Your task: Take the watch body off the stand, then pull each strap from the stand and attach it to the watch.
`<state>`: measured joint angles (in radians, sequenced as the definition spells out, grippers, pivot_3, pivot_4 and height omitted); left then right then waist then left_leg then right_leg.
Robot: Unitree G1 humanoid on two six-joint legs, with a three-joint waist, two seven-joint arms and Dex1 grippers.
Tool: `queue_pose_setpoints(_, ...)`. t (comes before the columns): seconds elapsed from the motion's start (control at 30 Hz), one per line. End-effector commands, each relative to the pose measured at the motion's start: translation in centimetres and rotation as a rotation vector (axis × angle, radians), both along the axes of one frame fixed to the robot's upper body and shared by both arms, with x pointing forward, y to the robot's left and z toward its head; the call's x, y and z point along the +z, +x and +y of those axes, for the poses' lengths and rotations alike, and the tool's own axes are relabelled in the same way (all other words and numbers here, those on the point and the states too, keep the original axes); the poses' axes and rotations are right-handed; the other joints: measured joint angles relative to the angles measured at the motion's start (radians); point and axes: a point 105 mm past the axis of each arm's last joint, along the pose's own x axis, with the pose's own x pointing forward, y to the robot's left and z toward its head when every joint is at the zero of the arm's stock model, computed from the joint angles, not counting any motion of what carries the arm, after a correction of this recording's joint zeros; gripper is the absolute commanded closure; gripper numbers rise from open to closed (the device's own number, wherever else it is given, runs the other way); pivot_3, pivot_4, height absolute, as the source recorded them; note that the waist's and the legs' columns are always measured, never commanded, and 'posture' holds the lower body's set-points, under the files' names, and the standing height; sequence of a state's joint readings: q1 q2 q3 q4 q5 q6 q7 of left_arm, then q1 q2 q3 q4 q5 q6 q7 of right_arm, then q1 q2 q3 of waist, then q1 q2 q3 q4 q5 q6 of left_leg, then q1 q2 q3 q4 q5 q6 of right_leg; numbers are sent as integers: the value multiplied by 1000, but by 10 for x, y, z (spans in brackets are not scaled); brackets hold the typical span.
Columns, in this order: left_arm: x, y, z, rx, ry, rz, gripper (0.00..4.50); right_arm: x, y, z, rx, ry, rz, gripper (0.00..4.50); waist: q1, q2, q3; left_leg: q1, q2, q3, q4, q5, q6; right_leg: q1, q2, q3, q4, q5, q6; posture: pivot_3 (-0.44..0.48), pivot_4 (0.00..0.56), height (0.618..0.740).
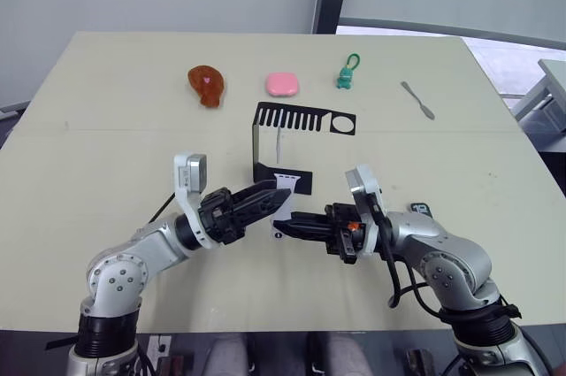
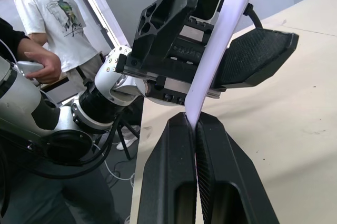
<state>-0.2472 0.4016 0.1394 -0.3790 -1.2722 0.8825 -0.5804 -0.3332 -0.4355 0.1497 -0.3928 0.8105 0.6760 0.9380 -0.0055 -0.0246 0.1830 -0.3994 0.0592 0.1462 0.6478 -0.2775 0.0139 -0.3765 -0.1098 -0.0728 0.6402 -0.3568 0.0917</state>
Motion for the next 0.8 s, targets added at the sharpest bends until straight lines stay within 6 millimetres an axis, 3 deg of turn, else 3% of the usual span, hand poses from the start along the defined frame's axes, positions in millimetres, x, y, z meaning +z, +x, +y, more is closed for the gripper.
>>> queue_pose_setpoints(0.03,8,-3,-2,-25,-27,-26,2138,8,-10,2,40,21,-50,4500,0,0,0,0,0,0,0,0,0,0,0,0,0,0,0,0,150,740)
queue_pose_setpoints(0.33,8,-4,-3,-31,-24,-22,2138,8,-9,1,37,20,-51,4500,0,0,0,0,0,0,0,0,0,0,0,0,0,0,0,0,150,740)
queue_pose_setpoints(0.43,8,-4,-4,-34,-28,-24,2891,8,-10,1,37,19,-52,4500,0,0,0,0,0,0,0,0,0,0,0,0,0,0,0,0,150,740)
queue_pose_setpoints(0.53,8,-5,-4,-39,-31,-25,4330,8,-10,1,38,17,-51,4500,0,0,0,0,0,0,0,0,0,0,0,0,0,0,0,0,150,740)
queue_pose_setpoints(0.8,8,-6,-4,-36,-30,-50,4444,4,-10,-2,46,-17,-17,4500,1,0,0,0,0,0,0,0,0,0,0,0,-1,0,0,0,150,740)
